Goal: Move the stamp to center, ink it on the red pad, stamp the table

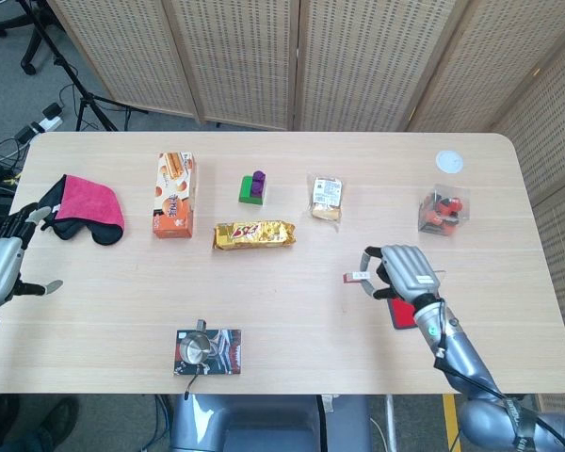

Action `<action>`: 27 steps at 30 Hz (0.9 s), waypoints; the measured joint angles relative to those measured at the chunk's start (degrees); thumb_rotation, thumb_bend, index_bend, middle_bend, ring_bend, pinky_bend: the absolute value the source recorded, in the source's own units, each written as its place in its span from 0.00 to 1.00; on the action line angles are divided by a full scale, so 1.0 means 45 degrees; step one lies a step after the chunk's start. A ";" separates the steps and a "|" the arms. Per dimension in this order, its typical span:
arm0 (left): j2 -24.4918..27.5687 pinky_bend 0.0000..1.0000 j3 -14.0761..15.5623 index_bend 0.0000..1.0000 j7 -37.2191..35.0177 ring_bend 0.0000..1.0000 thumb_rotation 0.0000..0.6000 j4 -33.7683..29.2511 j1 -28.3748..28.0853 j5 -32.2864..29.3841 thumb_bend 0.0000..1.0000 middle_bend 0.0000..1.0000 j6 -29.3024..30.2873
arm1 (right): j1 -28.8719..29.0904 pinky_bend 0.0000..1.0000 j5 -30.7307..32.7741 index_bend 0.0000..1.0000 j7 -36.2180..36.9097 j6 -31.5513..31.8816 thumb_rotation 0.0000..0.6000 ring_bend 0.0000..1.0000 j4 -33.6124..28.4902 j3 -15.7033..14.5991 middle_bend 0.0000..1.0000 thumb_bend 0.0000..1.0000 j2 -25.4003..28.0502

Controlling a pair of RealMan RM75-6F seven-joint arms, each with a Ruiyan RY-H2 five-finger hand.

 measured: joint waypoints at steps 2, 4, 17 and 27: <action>-0.0055 0.00 0.0013 0.00 0.0133 0.00 1.00 -0.0024 -0.0028 -0.0093 0.10 0.00 0.0011 | -0.0400 1.00 -0.0826 0.63 0.0740 -0.0227 1.00 1.00 0.0205 -0.0345 1.00 0.54 0.0196; -0.0088 0.00 0.0019 0.00 0.0214 0.00 1.00 -0.0040 -0.0050 -0.0161 0.10 0.00 0.0021 | -0.0727 1.00 -0.1574 0.63 0.1478 -0.0413 1.00 1.00 0.0539 -0.0632 1.00 0.54 0.0287; -0.0162 0.00 0.0040 0.00 0.0397 0.00 1.00 -0.0055 -0.0127 -0.0371 0.10 0.00 -0.0026 | -0.1612 1.00 -0.3500 0.63 0.4119 -0.0906 1.00 1.00 0.4051 -0.1674 1.00 0.54 -0.0829; -0.0259 0.00 0.0086 0.00 0.0772 0.00 1.00 -0.0194 -0.0206 -0.0581 0.10 0.00 0.0004 | -0.1865 1.00 -0.4306 0.63 0.5690 -0.1305 1.00 1.00 0.6536 -0.2058 1.00 0.57 -0.1767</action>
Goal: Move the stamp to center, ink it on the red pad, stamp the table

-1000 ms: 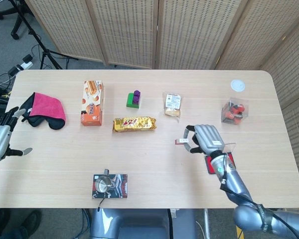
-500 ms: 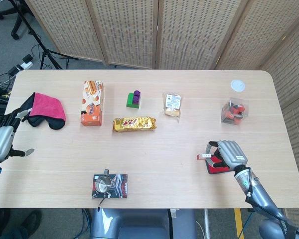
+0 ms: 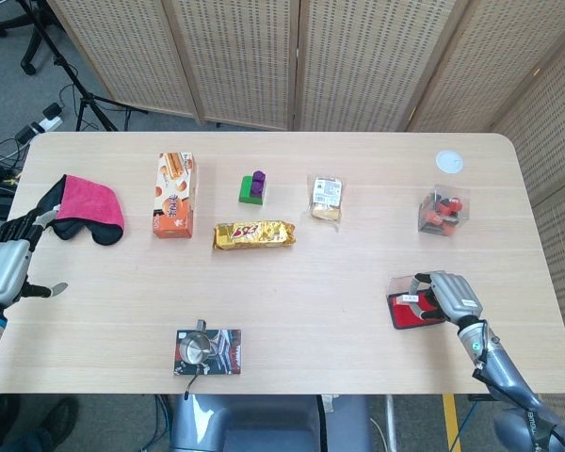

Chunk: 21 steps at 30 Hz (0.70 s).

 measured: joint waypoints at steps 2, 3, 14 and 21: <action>-0.0025 0.00 0.0007 0.00 0.0052 0.00 1.00 -0.0006 -0.0012 -0.0057 0.10 0.00 0.0007 | -0.0019 1.00 -0.0081 0.63 0.0240 -0.0121 1.00 1.00 0.0272 -0.0029 1.00 0.57 -0.0079; -0.0036 0.00 0.0011 0.00 0.0068 0.00 1.00 -0.0002 -0.0019 -0.0070 0.10 0.00 0.0004 | -0.0030 1.00 -0.0109 0.63 0.0329 -0.0160 1.00 1.00 0.0361 -0.0040 1.00 0.57 -0.0100; -0.0110 0.00 0.0048 0.00 0.0231 0.00 1.00 -0.0044 -0.0067 -0.0134 0.10 0.00 0.0033 | -0.0178 1.00 -0.0467 0.64 0.1259 -0.0389 1.00 1.00 0.1097 -0.0119 1.00 0.59 -0.0263; -0.0136 0.00 0.0071 0.00 0.0290 0.00 1.00 -0.0057 -0.0090 -0.0145 0.10 0.00 0.0031 | -0.0234 1.00 -0.0647 0.64 0.1682 -0.0473 1.00 1.00 0.1573 -0.0138 1.00 0.59 -0.0470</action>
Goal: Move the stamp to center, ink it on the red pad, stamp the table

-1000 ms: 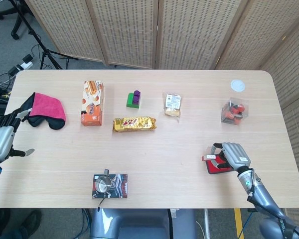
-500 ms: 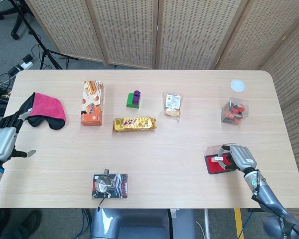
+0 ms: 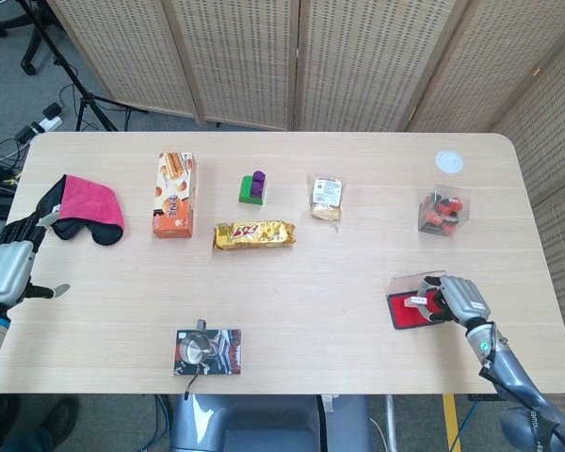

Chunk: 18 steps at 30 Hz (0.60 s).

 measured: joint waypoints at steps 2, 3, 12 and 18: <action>-0.0013 0.00 0.0007 0.00 0.0021 0.00 1.00 -0.0005 -0.0005 0.0010 0.10 0.00 0.0010 | -0.0021 1.00 -0.0067 0.64 0.0092 -0.0022 1.00 1.00 0.0120 -0.0027 1.00 0.59 -0.0067; -0.0018 0.00 0.0012 0.00 0.0034 0.00 1.00 -0.0007 -0.0006 0.0010 0.10 0.00 0.0016 | -0.0028 1.00 -0.0091 0.64 0.0126 -0.0036 1.00 1.00 0.0176 -0.0043 1.00 0.59 -0.0099; -0.0050 0.00 0.0045 0.00 0.0069 0.00 1.00 0.0005 -0.0013 0.0020 0.10 0.00 0.0026 | -0.0075 1.00 -0.0248 0.64 0.0290 -0.0147 1.00 1.00 0.0717 -0.0133 1.00 0.59 -0.0438; -0.0048 0.00 0.0052 0.00 0.0083 0.00 1.00 -0.0013 -0.0016 0.0010 0.10 0.00 0.0033 | -0.0092 1.00 -0.0266 0.64 0.0284 -0.0224 1.00 1.00 0.0857 -0.0170 1.00 0.59 -0.0521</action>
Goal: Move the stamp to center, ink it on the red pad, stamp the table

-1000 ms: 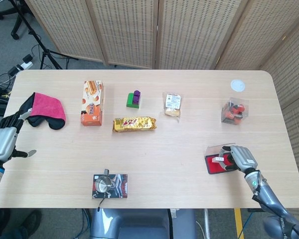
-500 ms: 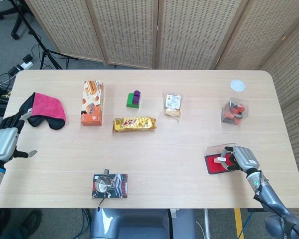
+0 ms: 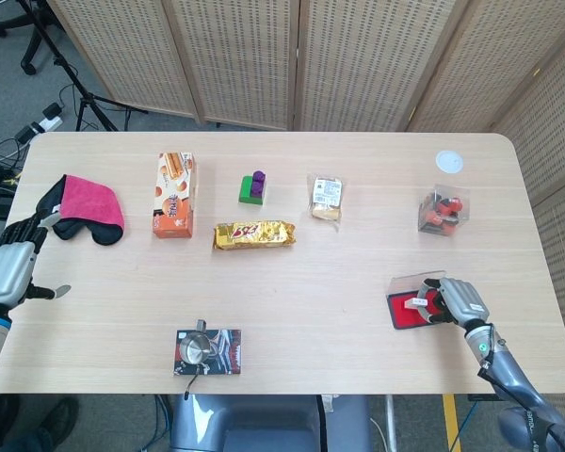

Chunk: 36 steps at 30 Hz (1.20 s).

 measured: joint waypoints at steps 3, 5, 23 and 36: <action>-0.0005 0.00 0.0003 0.00 -0.0010 0.00 1.00 0.0017 0.0005 -0.0006 0.10 0.00 0.0007 | -0.0021 1.00 -0.0023 0.64 -0.0003 -0.0028 1.00 1.00 0.0022 -0.0025 1.00 0.59 -0.0037; -0.0005 0.00 0.0010 0.00 -0.0024 0.00 1.00 0.0027 0.0006 -0.0001 0.10 0.00 -0.0004 | -0.0031 1.00 -0.0040 0.64 0.0014 -0.0024 1.00 1.00 0.0031 -0.0022 1.00 0.59 -0.0048; 0.0067 0.00 0.0025 0.00 -0.0166 0.00 1.00 -0.0017 0.0069 0.0123 0.10 0.00 0.0045 | -0.0294 1.00 -0.0504 0.64 0.1678 0.0800 1.00 1.00 -0.1509 0.0498 1.00 0.59 0.1099; 0.0148 0.00 0.0055 0.00 -0.0329 0.00 1.00 -0.0020 0.0138 0.0322 0.10 0.00 0.0062 | -0.0188 1.00 -0.1597 0.64 0.1119 0.1385 1.00 1.00 -0.4553 0.0526 1.00 0.59 0.2526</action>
